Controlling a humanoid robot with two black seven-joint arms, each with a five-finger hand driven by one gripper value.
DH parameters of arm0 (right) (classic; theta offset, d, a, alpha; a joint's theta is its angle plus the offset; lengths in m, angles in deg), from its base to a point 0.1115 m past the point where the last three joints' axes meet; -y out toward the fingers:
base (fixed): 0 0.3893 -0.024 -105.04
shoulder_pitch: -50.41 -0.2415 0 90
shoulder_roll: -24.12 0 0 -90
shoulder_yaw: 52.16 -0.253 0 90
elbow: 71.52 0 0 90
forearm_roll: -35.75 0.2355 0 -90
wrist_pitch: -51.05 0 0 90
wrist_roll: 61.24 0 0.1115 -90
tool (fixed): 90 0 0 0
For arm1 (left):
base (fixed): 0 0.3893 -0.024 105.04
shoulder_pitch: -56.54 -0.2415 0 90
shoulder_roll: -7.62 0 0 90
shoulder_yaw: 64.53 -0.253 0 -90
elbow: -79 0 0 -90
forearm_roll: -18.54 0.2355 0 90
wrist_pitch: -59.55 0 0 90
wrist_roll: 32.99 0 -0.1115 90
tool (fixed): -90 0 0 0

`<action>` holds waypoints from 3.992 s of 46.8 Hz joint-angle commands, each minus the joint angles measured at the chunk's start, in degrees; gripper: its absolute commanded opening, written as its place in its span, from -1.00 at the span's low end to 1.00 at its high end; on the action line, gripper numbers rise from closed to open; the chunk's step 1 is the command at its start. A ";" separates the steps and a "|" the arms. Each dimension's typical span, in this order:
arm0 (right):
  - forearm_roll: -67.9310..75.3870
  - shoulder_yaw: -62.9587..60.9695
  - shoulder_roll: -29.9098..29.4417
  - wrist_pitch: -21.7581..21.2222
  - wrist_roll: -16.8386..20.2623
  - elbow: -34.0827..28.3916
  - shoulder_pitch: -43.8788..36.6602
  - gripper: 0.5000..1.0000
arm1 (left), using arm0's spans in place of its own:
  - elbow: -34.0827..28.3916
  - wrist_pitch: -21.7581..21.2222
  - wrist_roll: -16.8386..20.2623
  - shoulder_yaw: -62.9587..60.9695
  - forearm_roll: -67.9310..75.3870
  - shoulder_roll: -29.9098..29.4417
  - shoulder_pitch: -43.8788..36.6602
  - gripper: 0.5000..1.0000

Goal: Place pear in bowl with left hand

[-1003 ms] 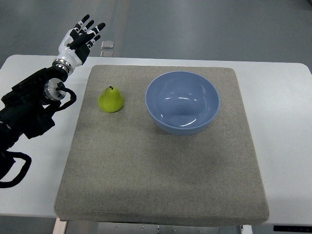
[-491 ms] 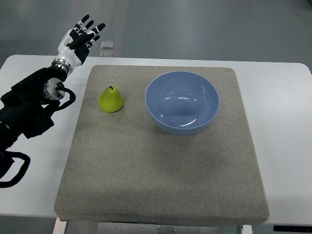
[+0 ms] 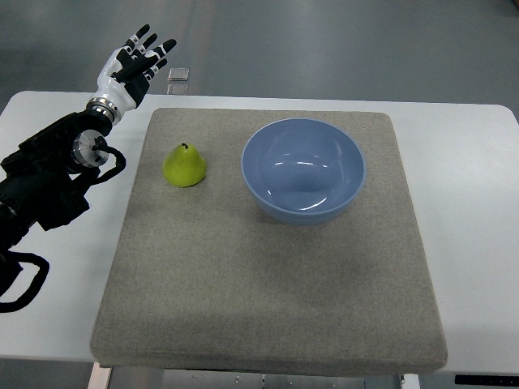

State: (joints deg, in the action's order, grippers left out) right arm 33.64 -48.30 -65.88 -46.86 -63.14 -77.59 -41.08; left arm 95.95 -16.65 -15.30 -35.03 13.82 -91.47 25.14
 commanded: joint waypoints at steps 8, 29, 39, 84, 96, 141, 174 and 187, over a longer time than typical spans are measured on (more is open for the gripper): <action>0.00 0.00 0.00 0.00 0.06 -0.08 0.00 0.70 | 4.49 0.09 -0.12 -6.90 0.24 -2.95 1.08 0.98; 0.00 0.00 0.00 0.00 -0.03 0.01 0.00 0.70 | 21.98 2.19 -0.38 -16.32 19.82 -18.77 7.32 0.98; 0.00 0.00 0.00 0.00 0.06 0.01 0.00 0.70 | 26.47 7.64 -0.38 -16.32 36.52 -23.43 9.08 0.98; 0.00 0.00 0.00 0.00 0.06 0.01 0.00 0.70 | 40.09 15.56 4.01 -16.14 90.49 -27.39 14.44 0.97; 0.00 0.00 0.00 0.00 0.06 0.01 0.00 0.70 | 39.74 13.89 4.01 -16.23 96.47 -25.10 13.13 0.96; 0.00 0.00 0.00 0.00 0.06 0.01 0.00 0.70 | 37.28 8.96 4.10 -20.71 100.26 -22.64 10.40 0.90; 0.00 0.00 0.00 0.00 -0.03 -0.08 0.00 0.70 | 36.22 8.52 4.10 -21.59 99.73 -21.41 9.34 -0.33; 0.00 0.00 0.00 0.00 -0.03 0.01 0.00 0.70 | 36.31 8.61 4.54 -21.41 99.47 -21.41 9.70 -1.00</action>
State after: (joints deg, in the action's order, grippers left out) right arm 33.64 -48.30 -65.88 -46.86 -63.13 -77.59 -41.08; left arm 132.19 -8.12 -10.81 -56.44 113.30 -112.87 34.74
